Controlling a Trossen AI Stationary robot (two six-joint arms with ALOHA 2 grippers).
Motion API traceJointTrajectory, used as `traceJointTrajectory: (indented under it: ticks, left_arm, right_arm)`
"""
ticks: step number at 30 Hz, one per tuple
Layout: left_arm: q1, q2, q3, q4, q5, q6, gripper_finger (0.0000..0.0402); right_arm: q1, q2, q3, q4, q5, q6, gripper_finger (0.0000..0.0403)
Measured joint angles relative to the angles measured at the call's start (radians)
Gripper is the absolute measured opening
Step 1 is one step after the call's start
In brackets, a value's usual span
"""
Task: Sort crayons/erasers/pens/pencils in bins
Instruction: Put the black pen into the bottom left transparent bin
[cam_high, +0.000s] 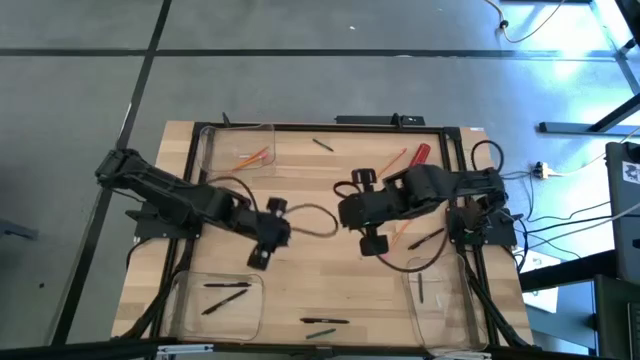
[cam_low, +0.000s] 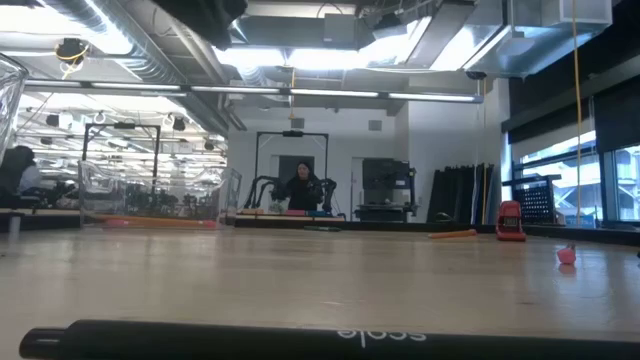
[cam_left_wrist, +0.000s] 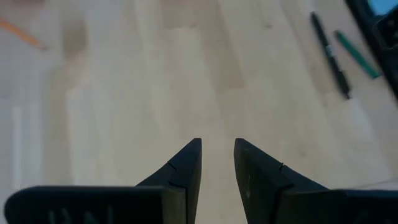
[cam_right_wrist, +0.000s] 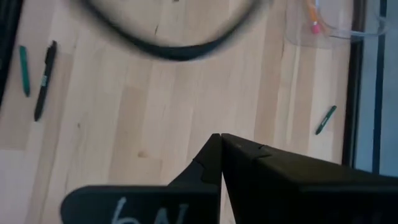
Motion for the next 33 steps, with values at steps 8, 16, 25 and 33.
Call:
traceJointTrajectory:
  ticks: [8,16,25,33]
  left_arm:
    - [-0.126,0.166,0.226,-0.168,-0.064,-0.120,0.0088]
    - [-0.201,0.291,0.355,-0.174,-0.065,-0.261,0.0088]
    - [-0.239,0.362,0.359,-0.134,-0.061,-0.355,0.0088]
    - [-0.242,0.400,0.359,-0.113,-0.072,-0.534,0.0088]
  right_arm:
    - [0.061,-0.082,0.000,0.000,-0.013,0.004,0.0009]
    - [0.132,-0.089,0.000,0.000,-0.016,0.000,0.0009]
    - [0.191,-0.086,0.000,0.000,-0.018,-0.021,0.0009]
    - [0.226,-0.086,0.000,0.000,-0.017,0.027,0.0009]
